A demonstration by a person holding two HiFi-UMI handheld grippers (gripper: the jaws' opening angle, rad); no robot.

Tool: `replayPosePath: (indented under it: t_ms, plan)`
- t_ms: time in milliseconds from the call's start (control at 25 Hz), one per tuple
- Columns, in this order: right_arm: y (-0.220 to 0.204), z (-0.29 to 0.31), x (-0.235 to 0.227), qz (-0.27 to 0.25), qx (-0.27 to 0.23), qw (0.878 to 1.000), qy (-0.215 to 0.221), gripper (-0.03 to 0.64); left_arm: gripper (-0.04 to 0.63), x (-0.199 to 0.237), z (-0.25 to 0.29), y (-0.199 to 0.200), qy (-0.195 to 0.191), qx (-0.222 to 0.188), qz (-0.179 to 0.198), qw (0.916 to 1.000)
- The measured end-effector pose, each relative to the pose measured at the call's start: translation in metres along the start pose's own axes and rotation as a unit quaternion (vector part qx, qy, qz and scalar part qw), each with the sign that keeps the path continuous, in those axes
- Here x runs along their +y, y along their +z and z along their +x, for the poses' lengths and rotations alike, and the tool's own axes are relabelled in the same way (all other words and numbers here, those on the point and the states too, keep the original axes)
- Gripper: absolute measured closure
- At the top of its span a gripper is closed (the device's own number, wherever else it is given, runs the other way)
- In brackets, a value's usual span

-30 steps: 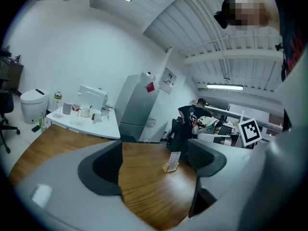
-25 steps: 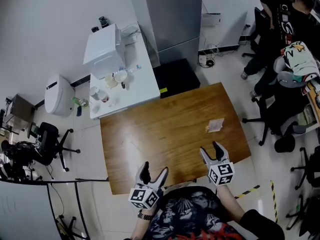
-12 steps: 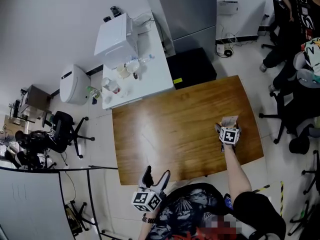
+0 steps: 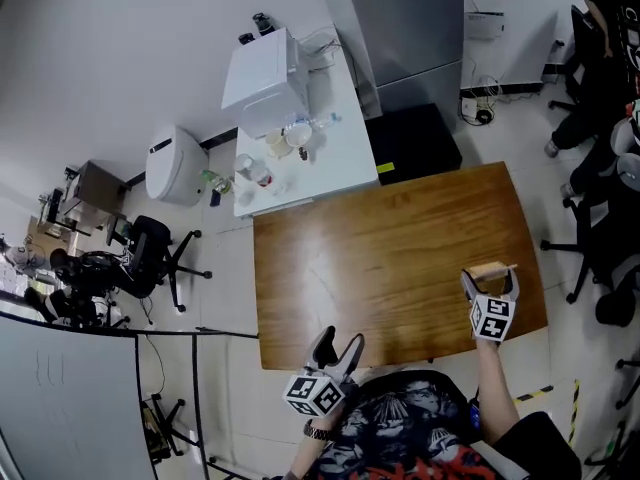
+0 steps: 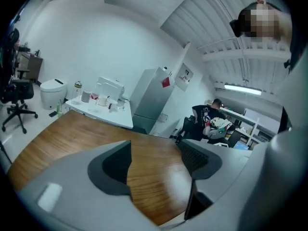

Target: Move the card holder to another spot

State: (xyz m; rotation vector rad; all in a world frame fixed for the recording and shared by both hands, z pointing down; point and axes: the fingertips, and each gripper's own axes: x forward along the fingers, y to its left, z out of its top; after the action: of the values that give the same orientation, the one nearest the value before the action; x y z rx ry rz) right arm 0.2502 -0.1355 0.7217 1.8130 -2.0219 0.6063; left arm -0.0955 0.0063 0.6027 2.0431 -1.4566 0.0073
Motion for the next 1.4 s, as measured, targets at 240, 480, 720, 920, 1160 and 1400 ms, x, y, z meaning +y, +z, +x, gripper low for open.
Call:
replayPosePath:
  t_ms: [240, 480, 720, 920, 1160, 1400]
  plan:
    - [0.02, -0.08, 0.051, -0.012, -0.03, 0.999, 0.035, 0.075, 0.331, -0.029, 0.025, 0.003, -0.069, 0.023, 0.074, 0.9946]
    - [0.024, -0.108, 0.045, 0.023, -0.044, 0.999, 0.009, 0.075, 0.454, -0.051, 0.033, 0.003, -0.105, 0.026, 0.112, 0.9878]
    - [0.03, -0.114, 0.043, 0.019, -0.051, 0.998, 0.004, 0.075, 0.453, -0.042, 0.025, 0.009, -0.113, 0.009, 0.075, 0.9907]
    - [0.04, -0.107, 0.056, 0.008, -0.054, 0.998, 0.02, 0.075, 0.489, -0.032, 0.012, 0.008, -0.1, 0.006, 0.048, 0.9938]
    - [0.042, -0.088, 0.096, -0.017, -0.04, 0.996, 0.075, 0.075, 0.508, -0.005, -0.004, 0.015, -0.055, -0.014, 0.041, 0.9975]
    - [-0.009, -0.032, 0.233, -0.085, 0.037, 0.968, 0.233, 0.075, 0.508, 0.026, -0.05, 0.012, 0.006, -0.02, 0.032, 0.9993]
